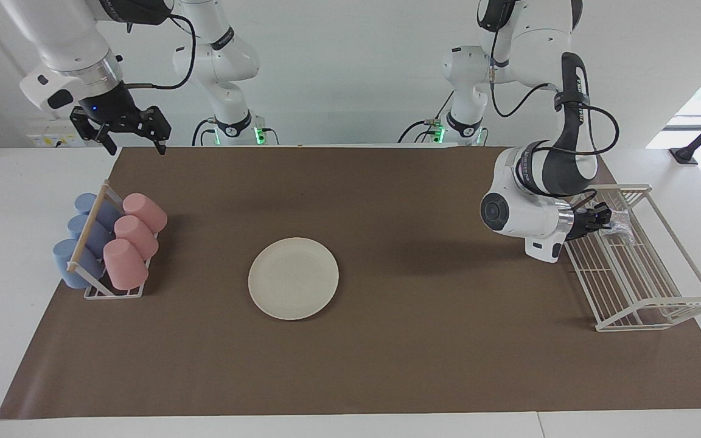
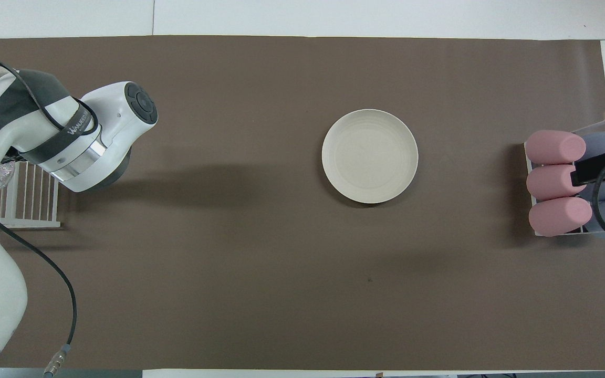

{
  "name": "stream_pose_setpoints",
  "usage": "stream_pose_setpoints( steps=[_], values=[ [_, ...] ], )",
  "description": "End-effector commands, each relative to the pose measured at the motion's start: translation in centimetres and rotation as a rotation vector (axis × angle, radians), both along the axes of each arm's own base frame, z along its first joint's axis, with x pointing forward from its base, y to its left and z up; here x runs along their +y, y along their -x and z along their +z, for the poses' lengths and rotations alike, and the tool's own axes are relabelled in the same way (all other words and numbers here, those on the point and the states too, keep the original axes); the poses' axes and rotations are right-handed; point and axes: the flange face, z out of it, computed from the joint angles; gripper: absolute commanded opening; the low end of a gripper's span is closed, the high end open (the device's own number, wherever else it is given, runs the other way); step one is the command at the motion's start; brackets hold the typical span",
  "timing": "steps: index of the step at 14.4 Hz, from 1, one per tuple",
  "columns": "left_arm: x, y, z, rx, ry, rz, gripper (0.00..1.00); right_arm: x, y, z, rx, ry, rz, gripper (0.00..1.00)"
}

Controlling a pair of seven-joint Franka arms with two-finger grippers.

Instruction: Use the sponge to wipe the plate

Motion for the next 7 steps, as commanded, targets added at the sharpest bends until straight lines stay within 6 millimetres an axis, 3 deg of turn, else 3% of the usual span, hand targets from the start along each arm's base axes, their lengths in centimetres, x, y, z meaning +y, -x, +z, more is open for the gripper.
stream_pose_setpoints(
  steps=[1, 4, 5, 6, 7],
  values=[
    [-0.07, -0.43, 0.35, -0.016, 0.003, -0.017, 0.0, -0.32, 0.69, 0.03, -0.011, -0.001, 0.005, 1.0],
    [-0.16, -0.59, 0.3, -0.022, 0.014, -0.027, 0.0, -0.39, 0.71, 0.09, -0.011, -0.002, 0.003, 1.0],
    [-0.16, -0.59, 0.3, -0.024, 0.014, -0.026, 0.67, -0.39, 0.69, 0.1, -0.012, -0.002, 0.004, 1.0],
    [-0.16, -0.59, 0.3, -0.022, 0.014, -0.027, 0.9, -0.39, 0.69, 0.17, -0.014, -0.002, 0.004, 1.0],
    [-0.18, -0.62, 0.35, -0.024, 0.016, -0.027, 0.99, -0.31, 0.66, 0.26, -0.017, -0.002, 0.004, 1.0]
  ],
)
